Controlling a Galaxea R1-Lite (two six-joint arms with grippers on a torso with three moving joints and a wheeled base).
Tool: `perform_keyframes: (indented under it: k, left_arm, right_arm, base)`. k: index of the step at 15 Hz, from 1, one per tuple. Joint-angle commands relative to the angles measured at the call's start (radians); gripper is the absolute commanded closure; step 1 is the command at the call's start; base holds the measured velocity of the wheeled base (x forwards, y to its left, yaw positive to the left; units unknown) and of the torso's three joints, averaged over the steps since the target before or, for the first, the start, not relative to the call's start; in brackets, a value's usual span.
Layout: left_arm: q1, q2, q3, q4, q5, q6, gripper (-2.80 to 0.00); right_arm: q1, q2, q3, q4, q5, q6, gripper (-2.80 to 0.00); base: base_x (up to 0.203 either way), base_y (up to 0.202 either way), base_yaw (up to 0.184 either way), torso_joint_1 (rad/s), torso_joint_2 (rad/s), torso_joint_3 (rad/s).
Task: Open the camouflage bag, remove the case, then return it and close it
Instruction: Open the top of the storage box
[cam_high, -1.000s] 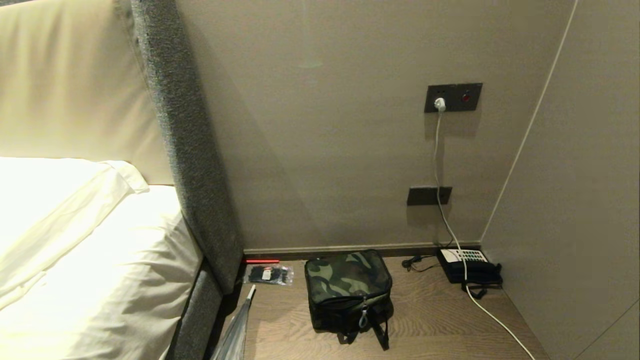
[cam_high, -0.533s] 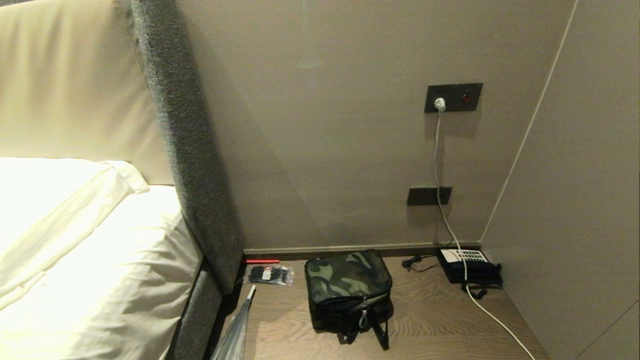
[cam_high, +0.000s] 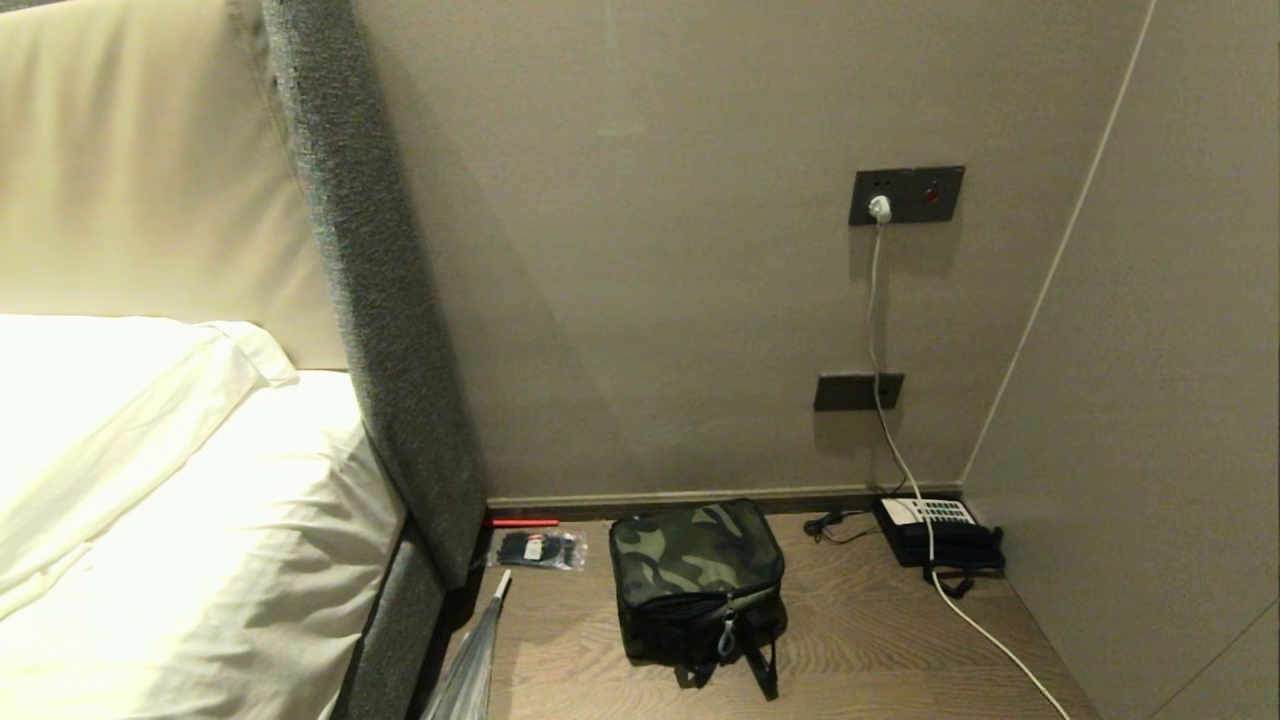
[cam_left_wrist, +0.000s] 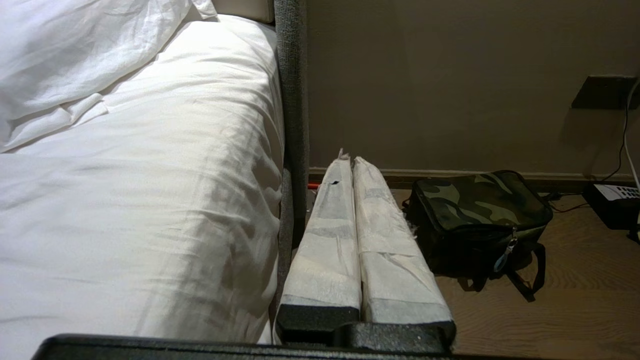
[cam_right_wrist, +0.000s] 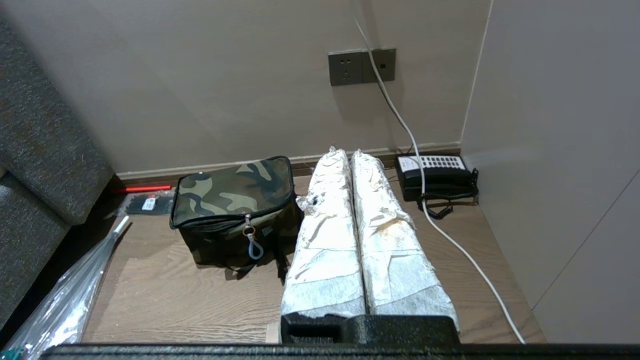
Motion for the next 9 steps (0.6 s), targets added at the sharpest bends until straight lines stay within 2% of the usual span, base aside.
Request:
perform_keyframes:
  k: [1,9]
  left_arm:
    - [0.001,0.000,0.000,0.000,0.000,-0.001,0.00]
    - [0.001,0.000,0.000,0.000,0.000,0.000,0.00]
  right_arm:
    - [0.000,0.002,0.017,0.000,0.000,0.001,0.00]
    - [0.000,0.002,0.017,0.000,0.000,0.000,0.00]
  base:
    - [0.000,0.000,0.000,0.000,0.00,0.000]
    - [0.000,0.000,0.000,0.000,0.00,0.000]
